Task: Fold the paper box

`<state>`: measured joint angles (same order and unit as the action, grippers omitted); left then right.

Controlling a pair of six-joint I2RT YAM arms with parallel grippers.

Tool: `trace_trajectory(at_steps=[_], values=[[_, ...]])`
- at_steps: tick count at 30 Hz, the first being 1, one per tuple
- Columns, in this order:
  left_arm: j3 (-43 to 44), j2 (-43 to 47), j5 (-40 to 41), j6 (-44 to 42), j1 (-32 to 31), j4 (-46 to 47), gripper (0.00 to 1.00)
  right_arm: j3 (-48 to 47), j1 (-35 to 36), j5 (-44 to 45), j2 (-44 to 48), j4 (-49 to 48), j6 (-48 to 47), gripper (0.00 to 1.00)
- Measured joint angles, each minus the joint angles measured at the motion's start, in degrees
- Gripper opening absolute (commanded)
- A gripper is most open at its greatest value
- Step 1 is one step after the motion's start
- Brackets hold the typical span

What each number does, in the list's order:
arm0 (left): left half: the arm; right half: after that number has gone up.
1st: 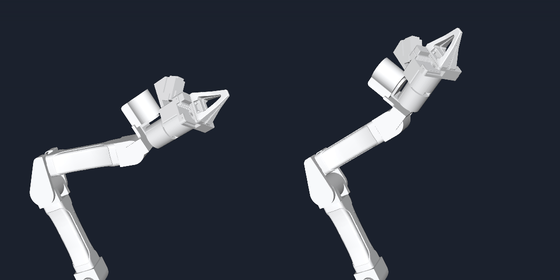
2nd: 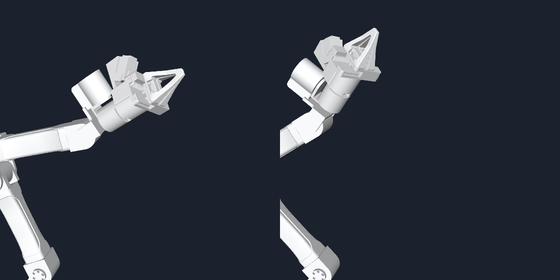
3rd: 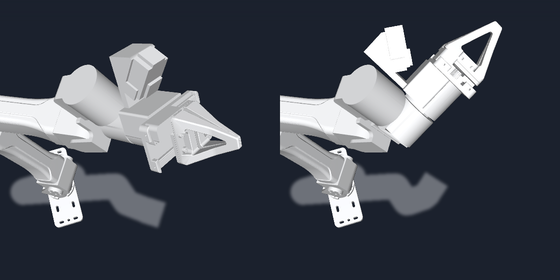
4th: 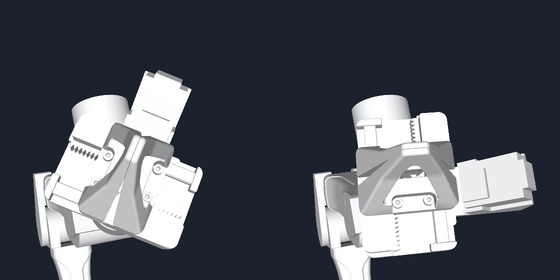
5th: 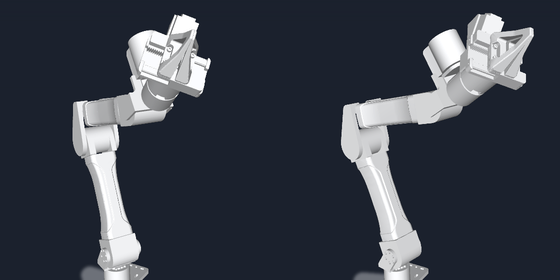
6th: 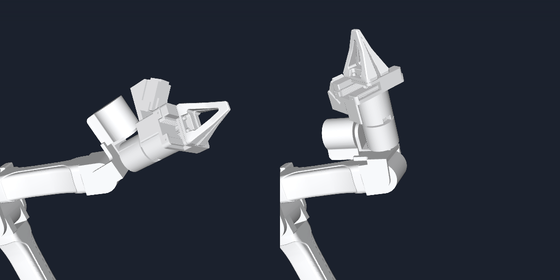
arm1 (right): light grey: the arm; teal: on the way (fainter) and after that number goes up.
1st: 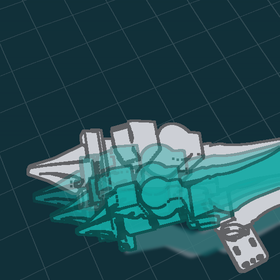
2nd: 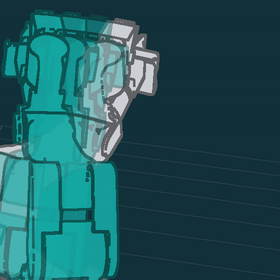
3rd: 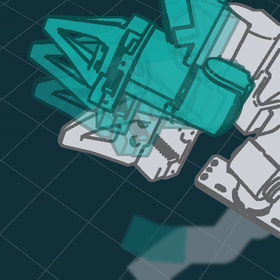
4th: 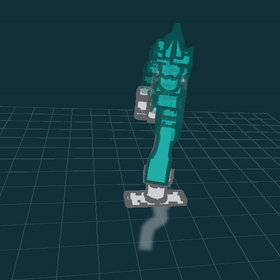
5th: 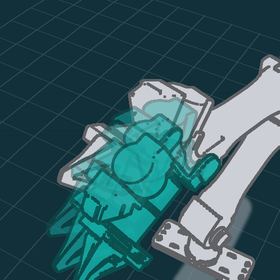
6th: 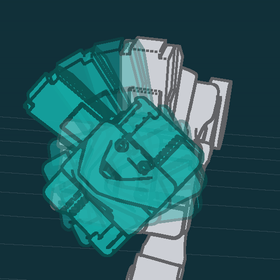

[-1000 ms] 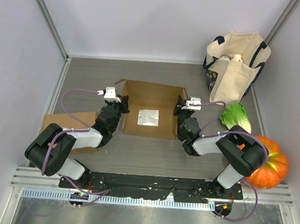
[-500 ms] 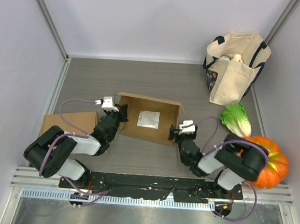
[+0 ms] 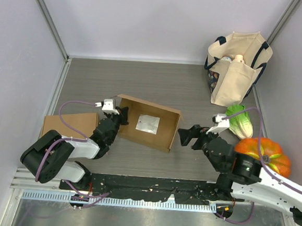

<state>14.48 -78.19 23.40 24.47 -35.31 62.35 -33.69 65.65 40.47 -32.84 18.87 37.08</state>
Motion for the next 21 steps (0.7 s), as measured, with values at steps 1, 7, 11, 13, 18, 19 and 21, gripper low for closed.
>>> trace_trajectory(at_steps=[1, 7, 11, 13, 18, 19, 21], values=[[-0.04, 0.0, 0.0, -0.11, 0.0, 0.02, 0.0, -2.97, 0.0, -0.33, 0.37, 4.2, 0.63, 0.89], [-0.94, 0.59, 0.17, -1.11, 0.0, 0.35, 0.0, -29.29, -0.31, -1.51, -9.99, 14.56, -2.43, 0.98], [-1.4, 0.61, 0.26, -1.16, -0.11, 0.87, 0.02, -54.36, -7.06, -12.28, -32.24, 14.67, -5.86, 0.98], [-1.68, 0.72, 0.59, -1.16, -0.11, 1.09, 0.05, -61.02, -11.21, -19.32, -40.52, 11.39, -5.22, 0.97], [-3.17, 2.51, 1.16, -0.81, -0.2, 0.28, 0.34, -58.69, -16.9, -35.43, -54.84, 1.31, 2.32, 0.94], [-3.67, 3.37, 1.22, -0.46, -0.2, -0.59, 0.44, -56.35, -17.33, -37.94, -56.61, -1.4, 4.28, 0.94], [-4.79, 7.02, 1.53, 1.16, -0.2, -4.2, 0.53, -51.47, -17.57, -41.88, -59.14, -5.73, 8.09, 0.93]])
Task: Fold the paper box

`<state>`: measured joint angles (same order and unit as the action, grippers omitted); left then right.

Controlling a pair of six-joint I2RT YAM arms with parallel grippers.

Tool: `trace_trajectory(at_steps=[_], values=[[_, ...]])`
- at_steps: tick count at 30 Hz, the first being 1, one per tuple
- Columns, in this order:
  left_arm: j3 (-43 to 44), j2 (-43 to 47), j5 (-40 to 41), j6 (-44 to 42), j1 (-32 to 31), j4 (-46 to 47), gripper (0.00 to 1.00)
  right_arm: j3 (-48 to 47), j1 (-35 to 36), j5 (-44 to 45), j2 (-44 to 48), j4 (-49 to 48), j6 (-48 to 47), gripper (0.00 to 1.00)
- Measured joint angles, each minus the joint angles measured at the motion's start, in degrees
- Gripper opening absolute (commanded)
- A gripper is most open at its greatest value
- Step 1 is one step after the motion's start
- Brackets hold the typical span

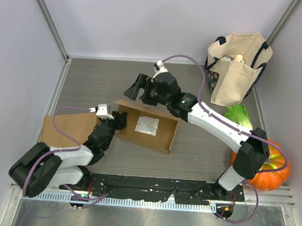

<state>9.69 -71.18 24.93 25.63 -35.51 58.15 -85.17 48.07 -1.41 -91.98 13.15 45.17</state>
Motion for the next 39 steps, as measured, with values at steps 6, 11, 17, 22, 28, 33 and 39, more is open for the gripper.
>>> trace_trajectory(at_steps=[6, 11, 17, 22, 28, 33, 39], values=[[-0.11, 22.18, -1.22, 10.1, -0.02, -22.23, 0.63, 11.67, 0.17, -5.66, -0.76, -11.15, 7.02, 0.93], [4.85, 51.95, -9.55, 18.75, -0.02, -52.87, 0.65, 16.55, 0.17, -7.21, -0.44, -18.08, 9.33, 0.93], [17.68, 69.35, -21.16, 22.4, 0.0, -73.02, 0.6, 22.62, 0.07, -8.52, -0.15, -25.11, 11.26, 0.93], [24.57, 55.95, -33.31, 22.16, -0.07, -74.73, 0.52, 28.35, 0.07, -10.97, -0.13, -31.89, 12.37, 0.91], [28.24, 33.11, -32.28, 19.1, -0.07, -74.44, 0.43, 40.54, 0.02, -12.41, 2.97, -36.85, 11.43, 0.8], [28.68, 17.64, -31.8, 17.9, 0.35, -69.37, 0.33, 53.0, -1.09, -13.35, 11.58, -38.88, 8.9, 0.77], [20.79, 7.41, -33.44, 18.51, 0.55, -57.09, 0.32, 60.24, -5.14, -14.64, 25.49, -32.46, 2.89, 0.76]])
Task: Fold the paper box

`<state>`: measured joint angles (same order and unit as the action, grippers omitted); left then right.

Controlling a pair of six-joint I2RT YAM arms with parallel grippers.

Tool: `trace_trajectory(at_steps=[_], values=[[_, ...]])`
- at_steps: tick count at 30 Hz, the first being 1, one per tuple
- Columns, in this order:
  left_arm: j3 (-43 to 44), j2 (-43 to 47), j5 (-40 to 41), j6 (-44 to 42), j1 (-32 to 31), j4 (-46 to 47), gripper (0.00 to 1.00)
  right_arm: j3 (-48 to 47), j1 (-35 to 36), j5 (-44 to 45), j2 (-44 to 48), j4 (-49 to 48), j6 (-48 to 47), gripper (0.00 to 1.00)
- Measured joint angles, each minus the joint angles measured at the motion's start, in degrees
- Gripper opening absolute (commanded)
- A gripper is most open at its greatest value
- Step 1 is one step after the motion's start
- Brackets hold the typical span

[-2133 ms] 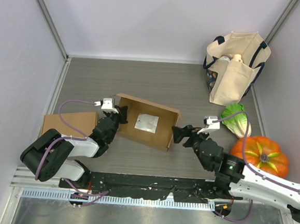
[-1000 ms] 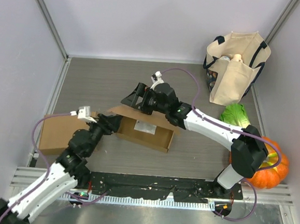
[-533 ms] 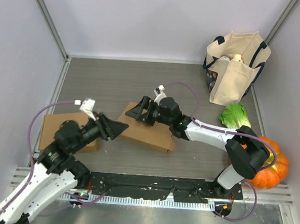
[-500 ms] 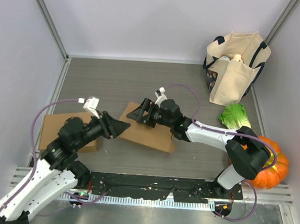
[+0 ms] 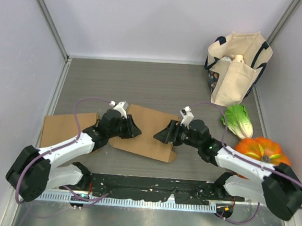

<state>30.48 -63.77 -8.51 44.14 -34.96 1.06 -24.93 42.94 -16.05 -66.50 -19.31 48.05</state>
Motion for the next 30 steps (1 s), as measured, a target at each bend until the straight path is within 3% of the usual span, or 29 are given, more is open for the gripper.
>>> trace_trajectory(at_steps=[4, 8, 12, 14, 18, 23, 24, 27, 30], values=[[-3.69, -1.86, -0.37, 0.48, 0.15, 4.94, 0.31, -0.61, -3.08, 3.02, 9.86, 11.56, -5.51, 0.77], [-3.98, -2.1, -0.28, 0.35, 0.17, 6.47, 0.34, -2.43, -9.33, 2.99, 12.66, 20.26, -9.62, 0.74], [-4.15, 0.33, -0.31, -0.09, 0.2, 5.6, 0.48, -2.51, -12.7, 1.09, 9.66, 22.77, -11.15, 0.63], [-3.65, 3.1, -0.22, -1.29, 0.22, 3.43, 0.61, -2.14, -12.7, -0.15, 7.43, 22.18, -11.21, 0.58], [0.98, 8.87, 0.52, -4.46, 2.36, -4.15, 0.76, 0.52, -12.76, -2.32, 3.06, 18.18, -10.82, 0.35], [3.96, 11.67, -3.61, -6.56, 14.36, -7.65, 0.95, 4.11, -14.47, -5.18, 2.54, 11.74, -9.38, 0.28], [3.72, 11.3, -4.87, -6.32, 17.27, -7.58, 0.96, 4.68, -15.26, -5.9, 2.4, 10.56, -9.07, 0.23], [2.67, 7.89, -9.35, -4.63, 24.98, -7.19, 0.94, 6.36, -17.97, -8.41, 1.86, 6.56, -8.2, 0.2], [0.61, 2.71, -12.31, -2.25, 27.47, -5.49, 0.94, 7.76, -20.41, -10.75, 0.96, 2.84, -7.41, 0.21]])
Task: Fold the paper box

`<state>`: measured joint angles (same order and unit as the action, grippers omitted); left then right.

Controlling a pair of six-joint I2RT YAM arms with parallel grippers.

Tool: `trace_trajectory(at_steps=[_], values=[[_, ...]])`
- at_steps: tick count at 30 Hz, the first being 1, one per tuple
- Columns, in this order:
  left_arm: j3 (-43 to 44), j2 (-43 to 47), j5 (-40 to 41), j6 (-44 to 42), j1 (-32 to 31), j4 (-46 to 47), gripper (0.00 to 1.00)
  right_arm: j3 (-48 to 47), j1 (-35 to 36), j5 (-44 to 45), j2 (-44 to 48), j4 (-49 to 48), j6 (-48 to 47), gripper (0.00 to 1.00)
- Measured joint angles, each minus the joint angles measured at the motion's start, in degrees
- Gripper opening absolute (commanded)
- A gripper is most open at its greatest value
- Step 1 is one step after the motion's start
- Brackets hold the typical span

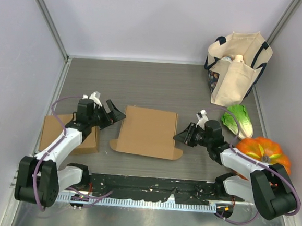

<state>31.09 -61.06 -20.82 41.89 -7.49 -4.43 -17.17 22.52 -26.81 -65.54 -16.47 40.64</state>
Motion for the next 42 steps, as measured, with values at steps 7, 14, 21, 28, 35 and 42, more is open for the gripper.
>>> trace_trajectory(at_steps=[7, 14, 21, 28, 35, 42], values=[[-3.02, -5.22, -3.87, 1.77, -0.35, 4.2, 0.95, 3.54, -6.16, -5.38, -0.68, -5.92, 1.31, 0.2], [-7.21, -5.18, -3.89, 4.37, -5.09, 9.79, 0.95, 4.2, -11.1, -10.95, -5.29, -10.95, 2.27, 0.18], [-12.48, -3.39, -5.25, 9.66, -8.31, 16.24, 0.74, 4.13, -12.41, -13.2, -7.96, -13.55, 3.13, 0.24], [-13.0, -2.69, -4.79, 16.65, -8.31, 22.03, 0.51, 1.99, -13.11, -10.27, -6.51, -7.17, 1.77, 0.55], [-11.08, 2.93, -5.7, 24.0, -8.72, 17.81, 0.49, -12.17, -9.55, 3.67, 4.61, 18.67, -8.83, 0.8], [-3.23, 3.63, -9.22, 29.35, -4.98, 6.73, 0.43, -29.53, 25.27, 25.83, 9.25, 25.07, -28.44, 0.83]])
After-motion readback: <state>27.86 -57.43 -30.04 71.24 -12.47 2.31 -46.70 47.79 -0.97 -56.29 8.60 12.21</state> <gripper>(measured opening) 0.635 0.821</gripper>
